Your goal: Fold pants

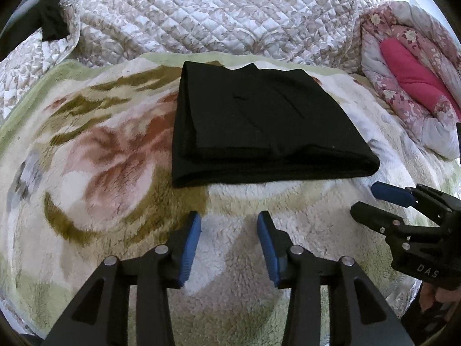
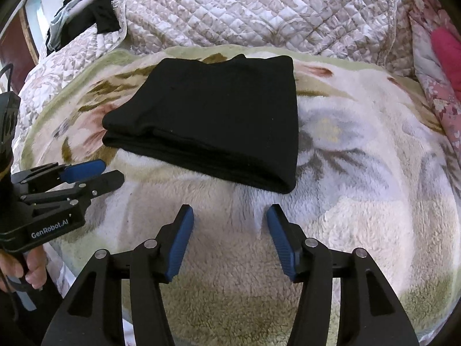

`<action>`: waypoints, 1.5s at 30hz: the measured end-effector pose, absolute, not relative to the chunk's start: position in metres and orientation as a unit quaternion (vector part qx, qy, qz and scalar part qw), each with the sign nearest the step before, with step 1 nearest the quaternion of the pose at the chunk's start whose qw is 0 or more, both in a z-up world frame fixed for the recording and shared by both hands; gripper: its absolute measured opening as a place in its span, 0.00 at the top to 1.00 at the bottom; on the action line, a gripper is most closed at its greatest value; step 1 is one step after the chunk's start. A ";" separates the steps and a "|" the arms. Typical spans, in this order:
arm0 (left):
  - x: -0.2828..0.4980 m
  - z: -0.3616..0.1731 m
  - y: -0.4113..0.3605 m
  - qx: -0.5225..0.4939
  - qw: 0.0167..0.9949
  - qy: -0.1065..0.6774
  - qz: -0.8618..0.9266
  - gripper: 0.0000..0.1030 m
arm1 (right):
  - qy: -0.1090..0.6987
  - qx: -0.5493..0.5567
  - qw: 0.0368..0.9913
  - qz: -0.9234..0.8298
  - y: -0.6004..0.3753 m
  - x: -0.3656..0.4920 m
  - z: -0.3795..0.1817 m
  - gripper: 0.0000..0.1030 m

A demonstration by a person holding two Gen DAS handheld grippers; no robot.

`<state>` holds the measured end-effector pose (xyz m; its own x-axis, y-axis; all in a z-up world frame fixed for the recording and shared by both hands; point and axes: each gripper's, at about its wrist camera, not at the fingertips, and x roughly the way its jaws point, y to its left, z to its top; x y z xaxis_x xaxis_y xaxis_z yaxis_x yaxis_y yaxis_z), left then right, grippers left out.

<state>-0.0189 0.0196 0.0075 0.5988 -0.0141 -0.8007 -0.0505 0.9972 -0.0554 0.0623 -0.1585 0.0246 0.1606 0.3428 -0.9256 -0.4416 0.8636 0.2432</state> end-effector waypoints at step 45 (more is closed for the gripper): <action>-0.017 0.005 0.017 -0.029 0.893 0.448 0.011 0.51 | 0.595 -0.042 0.760 0.259 -0.160 0.064 0.023 0.46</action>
<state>-0.0166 0.0166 0.0050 0.5976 -0.0069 -0.8017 -0.0457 0.9980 -0.0427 0.0641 -0.1600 0.0233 0.1587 0.3440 -0.9254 -0.4431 0.8625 0.2446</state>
